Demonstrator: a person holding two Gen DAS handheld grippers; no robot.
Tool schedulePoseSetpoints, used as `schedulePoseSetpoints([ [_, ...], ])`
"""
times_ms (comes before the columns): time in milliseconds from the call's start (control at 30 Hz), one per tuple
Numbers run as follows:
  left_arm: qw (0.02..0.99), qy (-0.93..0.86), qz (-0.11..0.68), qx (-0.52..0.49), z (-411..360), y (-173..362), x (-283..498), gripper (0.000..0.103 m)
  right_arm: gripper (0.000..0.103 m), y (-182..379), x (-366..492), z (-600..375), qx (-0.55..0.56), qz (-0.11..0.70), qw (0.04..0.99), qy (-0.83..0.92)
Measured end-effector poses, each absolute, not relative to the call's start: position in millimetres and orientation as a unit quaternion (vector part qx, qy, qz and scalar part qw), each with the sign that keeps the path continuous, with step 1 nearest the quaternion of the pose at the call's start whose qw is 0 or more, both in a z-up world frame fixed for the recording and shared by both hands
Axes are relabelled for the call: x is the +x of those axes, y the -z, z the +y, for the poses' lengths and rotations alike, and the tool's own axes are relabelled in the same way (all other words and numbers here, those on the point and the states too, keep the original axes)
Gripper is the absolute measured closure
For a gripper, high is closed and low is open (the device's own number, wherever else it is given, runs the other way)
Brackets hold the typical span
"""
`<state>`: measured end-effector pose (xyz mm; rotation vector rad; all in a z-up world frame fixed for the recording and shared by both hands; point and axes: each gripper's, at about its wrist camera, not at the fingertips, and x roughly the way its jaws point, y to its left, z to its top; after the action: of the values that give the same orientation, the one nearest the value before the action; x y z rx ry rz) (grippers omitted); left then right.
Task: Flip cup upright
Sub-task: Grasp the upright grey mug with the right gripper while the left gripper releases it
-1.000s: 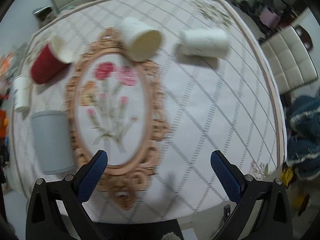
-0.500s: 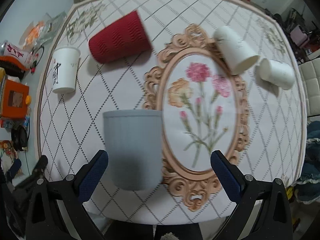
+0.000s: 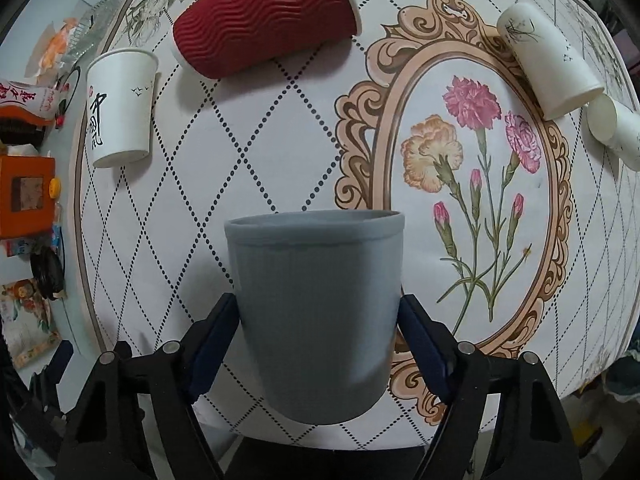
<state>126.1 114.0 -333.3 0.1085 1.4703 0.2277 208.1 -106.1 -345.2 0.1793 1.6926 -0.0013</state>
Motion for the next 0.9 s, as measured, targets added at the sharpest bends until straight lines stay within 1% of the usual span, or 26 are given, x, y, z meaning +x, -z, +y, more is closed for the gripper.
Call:
schedulePoseSetpoints([
  [200,0.73,-0.099,0.674,0.052,109.6,329.0,128.5,0.0,0.021,341.9,201.2,-117.0,0.094,0.74,0.666,0.001],
  [367,0.725,-0.09,0.682,0.033,104.0,321.2,133.5,0.0,0.021,321.2,187.3,-137.3,0.124,0.705,0.699,0.003],
  [533,0.72,-0.068,0.691,0.012,89.2,320.1,143.7,0.0,0.021,286.0,179.6,-161.7,0.129,0.641,0.756,0.018],
  [633,0.718,-0.058,0.694,0.006,79.7,324.2,153.3,0.0,0.021,267.8,178.0,-170.1,0.112,0.582,0.805,0.042],
  [767,0.72,-0.052,0.692,0.017,65.6,331.3,165.5,0.0,0.021,262.3,188.9,-171.9,0.097,0.519,0.847,0.068],
  [900,0.724,-0.052,0.687,0.037,54.2,341.2,173.9,0.0,0.021,274.0,197.6,-170.8,0.077,0.473,0.873,0.093],
])
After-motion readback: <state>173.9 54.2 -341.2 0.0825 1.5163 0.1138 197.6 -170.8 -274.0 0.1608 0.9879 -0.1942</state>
